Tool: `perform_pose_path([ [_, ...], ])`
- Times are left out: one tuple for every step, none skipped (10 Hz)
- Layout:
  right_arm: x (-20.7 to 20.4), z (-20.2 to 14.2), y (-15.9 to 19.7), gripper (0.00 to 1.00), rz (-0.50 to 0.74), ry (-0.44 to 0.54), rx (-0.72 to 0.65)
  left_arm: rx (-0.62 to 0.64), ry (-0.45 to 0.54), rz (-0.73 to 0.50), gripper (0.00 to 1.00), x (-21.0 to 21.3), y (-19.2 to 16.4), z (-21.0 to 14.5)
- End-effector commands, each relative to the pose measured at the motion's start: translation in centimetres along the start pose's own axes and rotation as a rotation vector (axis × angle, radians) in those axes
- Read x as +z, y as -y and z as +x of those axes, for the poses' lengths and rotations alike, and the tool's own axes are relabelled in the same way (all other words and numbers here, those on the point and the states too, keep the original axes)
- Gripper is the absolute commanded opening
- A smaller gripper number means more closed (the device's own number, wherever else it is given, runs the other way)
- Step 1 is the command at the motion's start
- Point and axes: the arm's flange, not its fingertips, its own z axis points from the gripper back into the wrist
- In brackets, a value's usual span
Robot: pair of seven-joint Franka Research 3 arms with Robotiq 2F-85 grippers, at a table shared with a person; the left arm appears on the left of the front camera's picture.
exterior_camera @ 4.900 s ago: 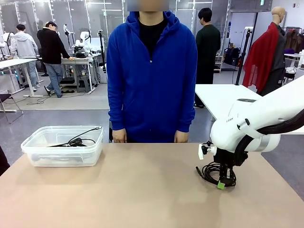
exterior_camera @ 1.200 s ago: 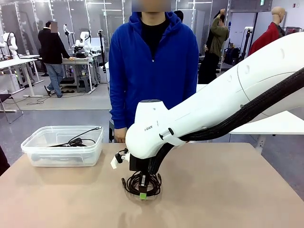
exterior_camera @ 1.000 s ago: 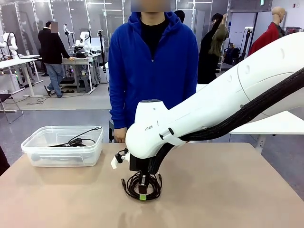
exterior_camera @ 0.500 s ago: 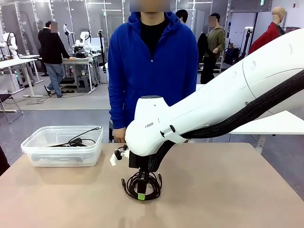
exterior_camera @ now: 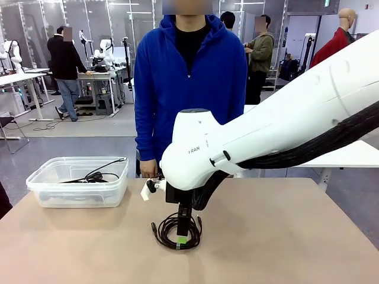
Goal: Organize and store the cables.
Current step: Place the USB Extension Cable into the Organizing box.
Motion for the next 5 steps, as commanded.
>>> perform_pose_path([
  [2.0,-2.6,-0.6,1.00,-0.006,0.045,0.018,-0.020,0.005,-0.005,1.00,0.0,0.1,-0.2],
  [2.9,-3.4,-0.7,1.00,-0.018,0.054,0.014,-0.020,0.005,-0.005,1.00,0.0,0.1,-0.2],
  [3.6,-4.3,-0.3,1.00,-0.020,0.061,0.016,-0.020,0.005,-0.005,1.00,0.0,0.1,-0.2],
  [4.6,-5.5,-0.1,1.00,-0.014,0.079,0.011,-0.020,0.005,-0.005,1.00,0.0,0.1,-0.2],
  [5.9,-7.0,0.1,1.00,-0.002,0.110,0.008,-0.020,0.005,-0.005,1.00,0.0,0.1,-0.2],
])
